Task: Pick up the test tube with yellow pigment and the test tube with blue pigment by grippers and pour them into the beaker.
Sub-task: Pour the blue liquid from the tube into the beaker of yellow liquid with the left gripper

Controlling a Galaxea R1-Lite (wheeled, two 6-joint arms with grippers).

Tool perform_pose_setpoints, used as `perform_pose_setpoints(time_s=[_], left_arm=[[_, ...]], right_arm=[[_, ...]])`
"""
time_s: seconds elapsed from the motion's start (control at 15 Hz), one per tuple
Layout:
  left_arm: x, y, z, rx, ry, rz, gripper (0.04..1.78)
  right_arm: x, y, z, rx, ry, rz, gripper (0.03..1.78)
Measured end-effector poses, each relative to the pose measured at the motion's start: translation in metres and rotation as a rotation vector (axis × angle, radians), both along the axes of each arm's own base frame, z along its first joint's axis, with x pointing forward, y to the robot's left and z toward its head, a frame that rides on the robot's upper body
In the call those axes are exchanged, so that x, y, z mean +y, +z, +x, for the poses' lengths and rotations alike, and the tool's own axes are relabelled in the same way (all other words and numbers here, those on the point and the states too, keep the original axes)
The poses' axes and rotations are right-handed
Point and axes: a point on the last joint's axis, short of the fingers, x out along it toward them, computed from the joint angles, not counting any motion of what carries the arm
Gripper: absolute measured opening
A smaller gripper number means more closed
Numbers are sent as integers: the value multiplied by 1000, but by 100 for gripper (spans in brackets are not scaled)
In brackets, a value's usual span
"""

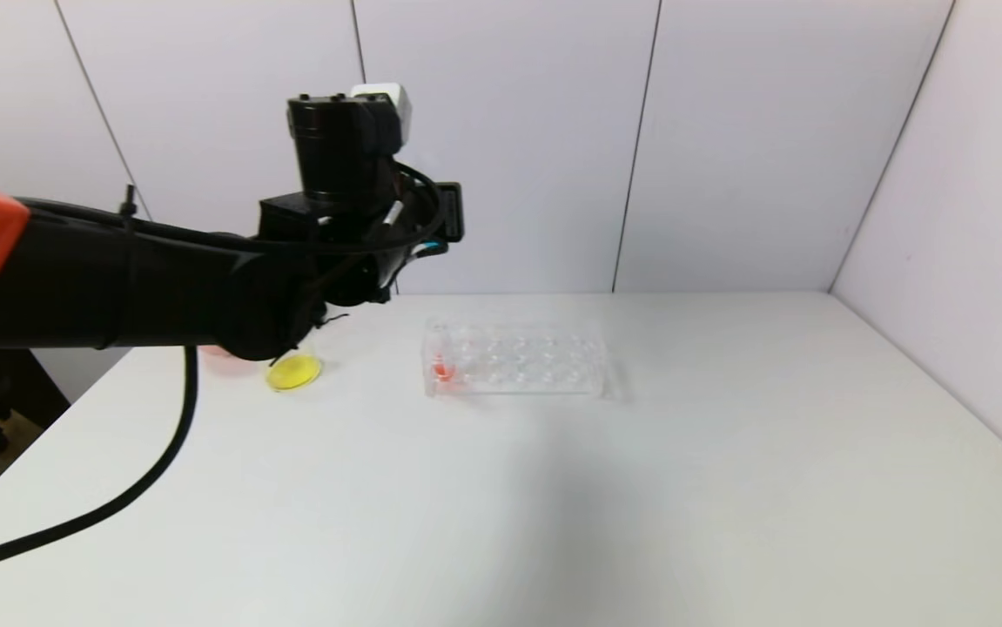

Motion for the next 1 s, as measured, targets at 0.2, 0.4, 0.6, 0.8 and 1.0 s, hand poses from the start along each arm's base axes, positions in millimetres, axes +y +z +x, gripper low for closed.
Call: perform_pose_setpoints(time_s=[0.2, 0.4, 0.6, 0.8, 1.0], left_arm=[[38, 5, -8, 9, 37, -4, 45], [71, 7, -19, 17, 61, -7, 45], [99, 12, -30, 9, 85, -11, 45], [127, 14, -38, 11, 118, -10, 45], [161, 12, -43, 20, 172, -13, 45]], right_arm=[[0, 0, 0, 0, 0, 0, 171], [0, 0, 0, 0, 0, 0, 171], [0, 0, 0, 0, 0, 0, 171], [0, 0, 0, 0, 0, 0, 171], [0, 0, 0, 0, 0, 0, 171]])
